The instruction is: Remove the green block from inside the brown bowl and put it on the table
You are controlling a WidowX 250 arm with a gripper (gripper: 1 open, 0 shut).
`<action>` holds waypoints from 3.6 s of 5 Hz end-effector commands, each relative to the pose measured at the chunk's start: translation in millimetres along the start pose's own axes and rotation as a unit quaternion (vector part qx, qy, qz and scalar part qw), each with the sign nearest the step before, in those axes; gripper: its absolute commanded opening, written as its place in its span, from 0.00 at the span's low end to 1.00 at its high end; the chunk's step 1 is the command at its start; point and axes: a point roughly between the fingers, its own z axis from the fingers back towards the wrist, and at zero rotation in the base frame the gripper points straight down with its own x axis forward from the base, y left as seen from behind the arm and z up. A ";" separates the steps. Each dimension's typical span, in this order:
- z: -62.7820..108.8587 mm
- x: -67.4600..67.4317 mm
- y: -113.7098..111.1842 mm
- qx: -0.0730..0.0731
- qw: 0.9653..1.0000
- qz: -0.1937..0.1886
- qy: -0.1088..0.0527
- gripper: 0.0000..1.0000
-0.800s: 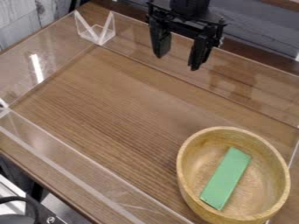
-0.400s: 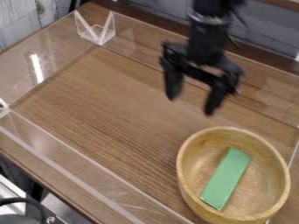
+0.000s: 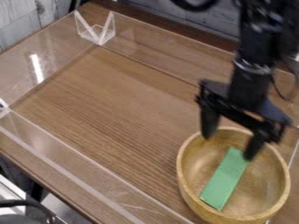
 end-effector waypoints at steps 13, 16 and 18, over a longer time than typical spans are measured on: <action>-28.1 3.0 -11.0 -0.020 0.998 -0.034 -0.054 1.00; -30.3 1.5 -9.1 -0.024 0.998 -0.028 -0.052 1.00; -49.0 3.0 -7.9 -0.022 0.998 -0.031 -0.054 1.00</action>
